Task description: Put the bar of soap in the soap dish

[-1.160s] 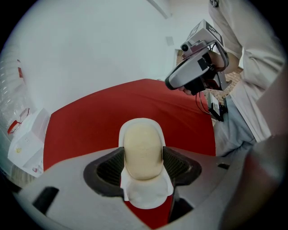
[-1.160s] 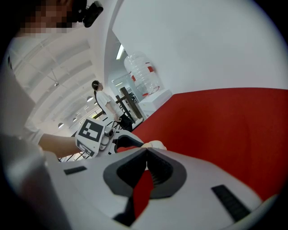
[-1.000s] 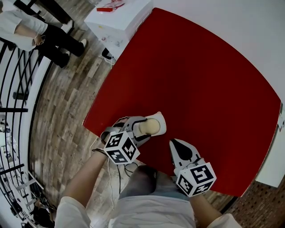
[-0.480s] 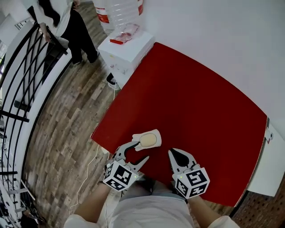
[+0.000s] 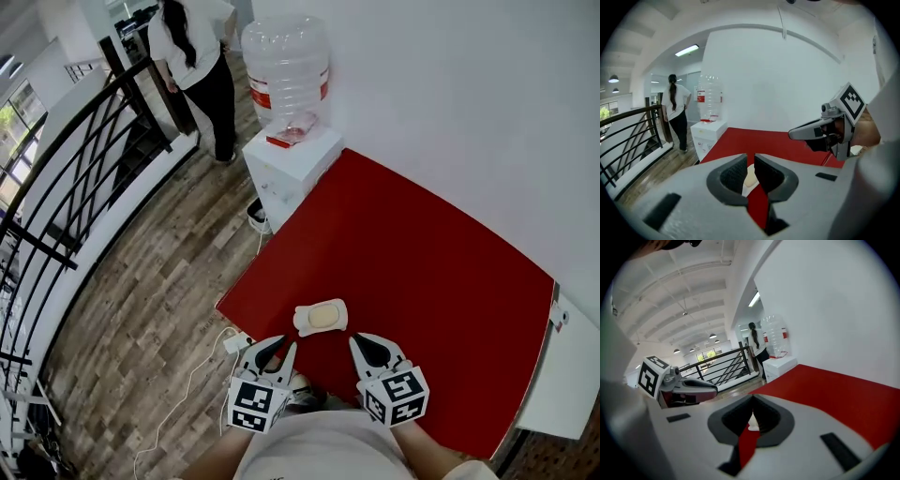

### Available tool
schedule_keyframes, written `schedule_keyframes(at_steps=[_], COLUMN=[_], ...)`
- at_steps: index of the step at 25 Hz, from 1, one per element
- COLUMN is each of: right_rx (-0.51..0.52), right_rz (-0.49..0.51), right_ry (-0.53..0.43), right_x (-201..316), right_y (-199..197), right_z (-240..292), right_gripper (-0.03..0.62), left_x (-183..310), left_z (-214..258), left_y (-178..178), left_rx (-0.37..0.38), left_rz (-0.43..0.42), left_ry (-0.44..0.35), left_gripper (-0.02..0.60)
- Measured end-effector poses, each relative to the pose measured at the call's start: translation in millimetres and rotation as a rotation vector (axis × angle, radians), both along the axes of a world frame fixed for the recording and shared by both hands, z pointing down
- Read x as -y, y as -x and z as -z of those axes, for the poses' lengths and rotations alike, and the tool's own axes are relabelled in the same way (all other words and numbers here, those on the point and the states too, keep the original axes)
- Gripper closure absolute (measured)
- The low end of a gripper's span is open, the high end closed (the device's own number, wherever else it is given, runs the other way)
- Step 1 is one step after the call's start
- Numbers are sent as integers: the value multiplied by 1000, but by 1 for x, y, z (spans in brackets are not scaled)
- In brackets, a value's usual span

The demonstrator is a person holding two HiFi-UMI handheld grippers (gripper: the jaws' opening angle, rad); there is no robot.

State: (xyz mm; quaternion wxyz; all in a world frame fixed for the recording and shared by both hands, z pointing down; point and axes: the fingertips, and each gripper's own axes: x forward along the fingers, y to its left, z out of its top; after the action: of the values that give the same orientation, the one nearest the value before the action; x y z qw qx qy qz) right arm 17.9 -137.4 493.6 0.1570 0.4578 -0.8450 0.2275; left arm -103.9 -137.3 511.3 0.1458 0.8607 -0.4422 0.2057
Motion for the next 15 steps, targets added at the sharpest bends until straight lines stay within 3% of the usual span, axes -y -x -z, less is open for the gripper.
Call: schedule_keyframes(at_steps=[5,15], right_rx=[1,-34], right_rz=[21,70], right_ry=[-13,-16], right_x=[-8,-22], right_y=[12,23], right_z=[7,8], right_gripper=[589,589], left_x=[-15,-29], left_z=[13,12], left_y=[2,4], left_rx=[21,-22], left_rz=[76,144], left_ry=[-51,-26], left_gripper=[566,574])
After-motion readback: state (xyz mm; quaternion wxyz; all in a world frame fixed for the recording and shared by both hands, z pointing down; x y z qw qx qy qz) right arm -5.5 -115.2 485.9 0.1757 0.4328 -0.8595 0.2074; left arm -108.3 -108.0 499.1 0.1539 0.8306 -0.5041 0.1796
